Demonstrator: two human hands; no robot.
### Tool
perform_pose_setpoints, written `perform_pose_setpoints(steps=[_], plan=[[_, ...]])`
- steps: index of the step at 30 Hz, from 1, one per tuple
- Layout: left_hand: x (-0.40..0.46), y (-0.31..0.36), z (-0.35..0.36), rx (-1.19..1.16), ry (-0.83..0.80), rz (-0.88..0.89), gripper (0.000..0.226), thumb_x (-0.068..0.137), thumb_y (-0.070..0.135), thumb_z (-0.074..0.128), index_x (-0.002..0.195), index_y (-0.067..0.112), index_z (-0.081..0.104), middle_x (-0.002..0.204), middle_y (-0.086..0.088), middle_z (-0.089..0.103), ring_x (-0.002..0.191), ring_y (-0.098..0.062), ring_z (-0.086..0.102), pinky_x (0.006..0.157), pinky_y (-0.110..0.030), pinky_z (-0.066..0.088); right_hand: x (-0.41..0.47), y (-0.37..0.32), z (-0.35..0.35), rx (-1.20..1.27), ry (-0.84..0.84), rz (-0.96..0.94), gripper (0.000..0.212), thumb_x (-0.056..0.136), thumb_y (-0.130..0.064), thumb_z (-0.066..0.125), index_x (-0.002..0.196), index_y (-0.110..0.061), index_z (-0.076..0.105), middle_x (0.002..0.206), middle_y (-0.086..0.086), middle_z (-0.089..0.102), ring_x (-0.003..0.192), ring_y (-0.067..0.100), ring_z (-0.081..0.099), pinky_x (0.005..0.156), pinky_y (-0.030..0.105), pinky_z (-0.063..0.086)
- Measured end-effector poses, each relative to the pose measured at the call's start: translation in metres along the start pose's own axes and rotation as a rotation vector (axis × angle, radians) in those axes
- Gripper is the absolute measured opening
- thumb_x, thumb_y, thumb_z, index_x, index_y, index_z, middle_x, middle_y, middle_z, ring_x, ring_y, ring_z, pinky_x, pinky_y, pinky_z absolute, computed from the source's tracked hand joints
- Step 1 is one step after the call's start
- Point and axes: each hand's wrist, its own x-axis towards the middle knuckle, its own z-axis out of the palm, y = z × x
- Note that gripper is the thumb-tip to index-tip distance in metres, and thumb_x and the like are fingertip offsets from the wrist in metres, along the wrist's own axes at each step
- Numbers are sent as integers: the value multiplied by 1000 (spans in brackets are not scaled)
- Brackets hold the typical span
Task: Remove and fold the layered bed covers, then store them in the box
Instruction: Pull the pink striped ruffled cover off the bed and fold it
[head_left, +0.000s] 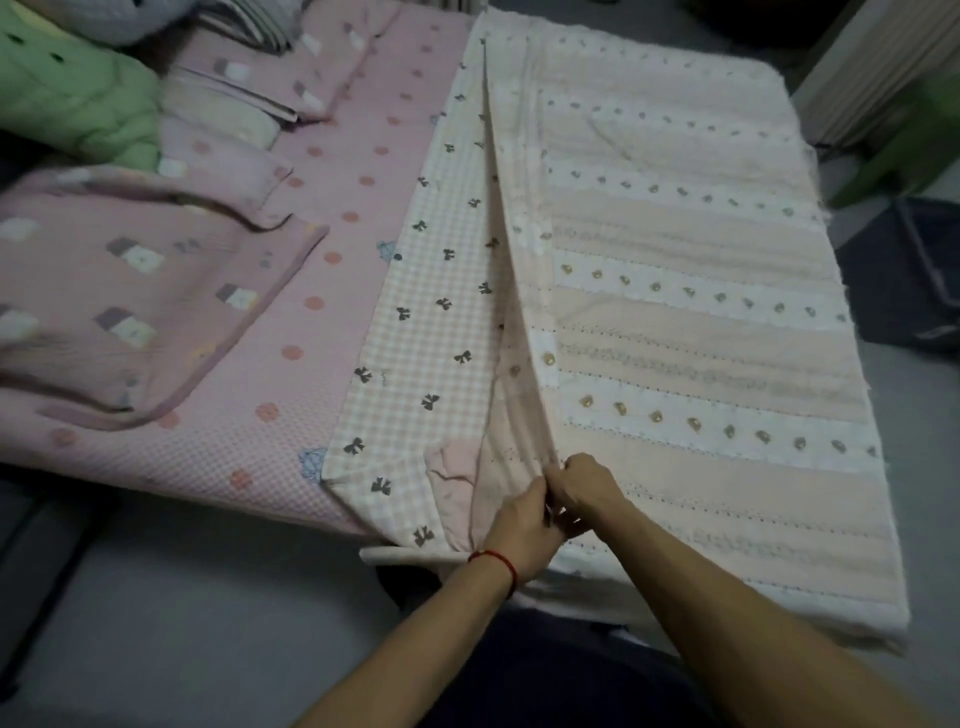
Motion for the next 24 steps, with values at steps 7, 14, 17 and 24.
perform_pose_setpoints(steps=[7, 14, 17, 24], plan=[[-5, 81, 152, 104, -5, -56, 28, 92, 12, 56, 120, 14, 55, 102, -5, 65, 92, -21, 60, 74, -28, 44, 17, 138, -97, 6, -43, 31, 14, 91, 0, 53, 105, 2, 54, 97, 23, 63, 82, 36, 69, 69, 46, 64], [-4, 144, 253, 117, -213, 54, 23, 97, 18, 52, 113, 25, 66, 92, 2, 67, 81, -11, 62, 75, -18, 50, 36, 277, -201, -121, 163, 29, 9, 96, -3, 47, 105, -5, 50, 91, 13, 55, 77, 28, 54, 54, 32, 41], [-3, 128, 252, 190, -228, 0, 24, 96, 17, 52, 114, 23, 67, 92, 1, 65, 76, -8, 59, 72, -16, 49, 52, 322, -225, -187, 154, 53, 6, 96, -6, 51, 101, -6, 48, 94, 14, 54, 75, 26, 51, 65, 35, 46], [-4, 84, 207, 319, -86, -215, 21, 92, 14, 56, 104, 28, 66, 90, 1, 69, 79, -14, 64, 67, -20, 52, 39, 375, -190, -179, -34, 151, 15, 97, -16, 53, 107, -5, 56, 102, 13, 60, 88, 28, 60, 73, 34, 50]])
